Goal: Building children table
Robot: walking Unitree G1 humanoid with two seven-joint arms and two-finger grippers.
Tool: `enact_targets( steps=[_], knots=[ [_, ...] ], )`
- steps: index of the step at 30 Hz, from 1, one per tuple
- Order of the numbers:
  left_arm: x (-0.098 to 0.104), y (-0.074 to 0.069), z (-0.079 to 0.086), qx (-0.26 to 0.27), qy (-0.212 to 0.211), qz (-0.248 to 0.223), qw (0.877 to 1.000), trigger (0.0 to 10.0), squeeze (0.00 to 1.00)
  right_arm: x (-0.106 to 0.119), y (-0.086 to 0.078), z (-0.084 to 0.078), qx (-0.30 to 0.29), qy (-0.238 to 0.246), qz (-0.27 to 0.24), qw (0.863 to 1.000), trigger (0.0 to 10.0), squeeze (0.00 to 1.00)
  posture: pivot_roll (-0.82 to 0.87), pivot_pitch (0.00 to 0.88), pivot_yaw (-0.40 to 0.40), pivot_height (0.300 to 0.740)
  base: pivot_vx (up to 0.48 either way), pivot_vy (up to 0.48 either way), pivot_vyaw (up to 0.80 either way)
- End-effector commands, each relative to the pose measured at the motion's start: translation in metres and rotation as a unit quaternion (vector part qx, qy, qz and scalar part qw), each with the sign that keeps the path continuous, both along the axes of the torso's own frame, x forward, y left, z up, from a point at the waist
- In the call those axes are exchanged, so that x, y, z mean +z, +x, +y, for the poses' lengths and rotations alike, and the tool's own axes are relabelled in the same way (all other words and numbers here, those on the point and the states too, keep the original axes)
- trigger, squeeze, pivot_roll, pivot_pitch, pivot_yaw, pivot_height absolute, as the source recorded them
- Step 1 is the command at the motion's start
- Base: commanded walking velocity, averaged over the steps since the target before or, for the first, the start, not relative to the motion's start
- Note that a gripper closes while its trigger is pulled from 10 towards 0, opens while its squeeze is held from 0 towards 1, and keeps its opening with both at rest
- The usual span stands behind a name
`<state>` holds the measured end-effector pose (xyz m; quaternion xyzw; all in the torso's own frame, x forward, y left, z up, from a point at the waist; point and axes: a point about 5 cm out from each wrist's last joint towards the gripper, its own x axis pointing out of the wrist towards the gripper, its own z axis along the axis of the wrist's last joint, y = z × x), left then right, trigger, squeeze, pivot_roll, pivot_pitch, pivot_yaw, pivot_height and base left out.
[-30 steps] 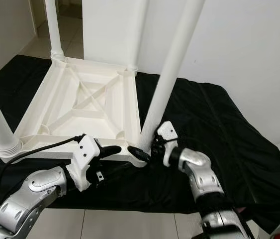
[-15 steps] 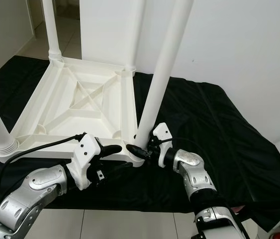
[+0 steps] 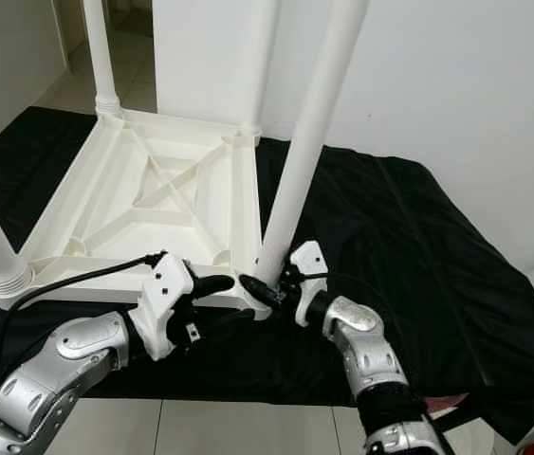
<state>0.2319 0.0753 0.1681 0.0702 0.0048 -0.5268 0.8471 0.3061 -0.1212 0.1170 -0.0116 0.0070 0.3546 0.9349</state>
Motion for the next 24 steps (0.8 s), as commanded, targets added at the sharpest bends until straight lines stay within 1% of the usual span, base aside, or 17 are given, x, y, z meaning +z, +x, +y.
enact_targets(
  steps=[1, 2, 4, 5, 6, 7, 8, 9, 10, 12, 13, 14, 17, 18, 19, 21, 24],
  knots=[
    [-0.001, -0.002, -0.004, -0.029, 0.005, 0.004, 1.000, 10.0, 0.00, -0.006, 0.001, -0.009, -0.085, -0.018, 0.021, 0.996, 10.0, 0.00, 0.02, 0.000, -0.135, 0.740, 0.000, 0.000, 0.00],
    [-0.001, -0.001, -0.005, -0.028, 0.004, 0.002, 1.000, 10.0, 0.00, -0.007, -0.001, -0.007, -0.138, -0.011, 0.035, 0.990, 10.0, 0.00, 0.03, 0.000, -0.136, 0.740, 0.000, 0.000, 0.00],
    [-0.001, -0.001, -0.005, -0.028, 0.004, 0.002, 1.000, 10.0, 0.00, -0.007, -0.001, -0.007, -0.138, -0.011, 0.035, 0.990, 10.0, 0.00, 0.03, 0.000, -0.136, 0.740, 0.000, 0.000, 0.00],
    [0.000, 0.000, -0.004, -0.027, 0.004, 0.001, 1.000, 10.0, 0.00, -0.008, -0.002, -0.005, -0.168, -0.006, 0.046, 0.985, 10.0, 0.00, 0.03, 0.000, -0.137, 0.740, 0.000, 0.000, 0.00],
    [0.000, 0.000, -0.004, -0.027, 0.004, 0.001, 1.000, 10.0, 0.00, -0.008, -0.002, -0.005, -0.168, -0.006, 0.046, 0.985, 10.0, 0.00, 0.03, 0.000, -0.137, 0.740, 0.000, 0.000, 0.00],
    [0.000, 0.000, -0.004, -0.025, 0.003, -0.001, 1.000, 10.0, 0.00, -0.008, -0.004, -0.005, -0.206, -0.005, 0.047, 0.977, 10.0, 0.00, 0.03, 0.000, -0.138, 0.740, 0.000, 0.000, 0.00],
    [0.001, 0.002, -0.004, -0.022, 0.003, -0.003, 1.000, 10.0, 0.00, -0.008, -0.007, 0.001, -0.241, 0.001, 0.049, 0.969, 10.0, 0.00, 0.05, 0.000, -0.140, 0.740, 0.000, 0.000, 0.00],
    [0.001, 0.002, -0.004, -0.022, 0.003, -0.003, 1.000, 10.0, 0.00, -0.008, -0.007, 0.001, -0.241, 0.001, 0.049, 0.969, 10.0, 0.00, 0.05, 0.000, -0.140, 0.740, 0.000, 0.000, 0.00],
    [0.002, 0.003, -0.004, -0.019, 0.002, -0.005, 1.000, 10.0, 0.00, -0.007, -0.009, 0.005, -0.264, 0.006, 0.050, 0.963, 10.0, 0.00, 0.05, 0.000, -0.140, 0.740, 0.000, 0.000, 0.00],
    [0.002, 0.003, -0.004, -0.019, 0.002, -0.005, 1.000, 10.0, 0.00, -0.007, -0.009, 0.005, -0.264, 0.006, 0.050, 0.963, 10.0, 0.00, 0.05, 0.000, -0.140, 0.740, 0.000, 0.000, 0.00],
    [0.003, 0.003, -0.003, -0.016, 0.002, -0.007, 1.000, 10.0, 0.00, -0.004, -0.011, 0.009, -0.280, 0.014, 0.042, 0.959, 10.0, 0.00, 0.05, 0.000, -0.137, 0.740, 0.000, 0.000, 0.00],
    [0.004, 0.002, -0.003, -0.015, 0.001, -0.007, 1.000, 10.0, 0.00, 0.002, -0.011, 0.010, -0.279, 0.037, 0.034, 0.959, 10.0, 1.00, 0.05, 0.000, -0.138, 0.740, 0.000, 0.000, 0.00],
    [0.005, 0.002, -0.002, -0.015, 0.000, -0.006, 1.000, 10.0, 0.00, 0.006, -0.011, 0.011, -0.276, 0.052, 0.028, 0.959, 10.0, 1.00, 0.05, 0.000, -0.138, 0.740, 0.000, 0.000, 0.00],
    [0.005, 0.001, -0.002, -0.014, 0.001, -0.005, 1.000, 10.0, 0.00, 0.012, -0.012, 0.011, -0.257, 0.067, 0.014, 0.964, 10.0, 1.00, 0.05, 0.000, -0.130, 0.740, 0.000, 0.000, 0.00],
    [0.005, 0.001, -0.002, -0.014, 0.001, -0.005, 1.000, 10.0, 0.00, 0.012, -0.012, 0.011, -0.257, 0.067, 0.014, 0.964, 10.0, 1.00, 0.05, 0.000, -0.130, 0.740, 0.000, 0.000, 0.00],
    [0.005, 0.001, -0.001, -0.014, 0.001, -0.004, 1.000, 10.0, 0.00, 0.016, -0.014, 0.009, -0.236, 0.077, 0.007, 0.969, 10.0, 1.00, 0.05, 0.000, -0.128, 0.740, 0.000, 0.000, 0.00],
    [0.006, 0.001, -0.001, -0.016, 0.002, -0.004, 1.000, 10.0, 0.00, 0.023, -0.016, -0.005, -0.184, 0.076, -0.004, 0.980, 10.0, 1.00, 0.04, 0.000, -0.121, 0.740, 0.000, 0.000, 0.00]
  ],
)
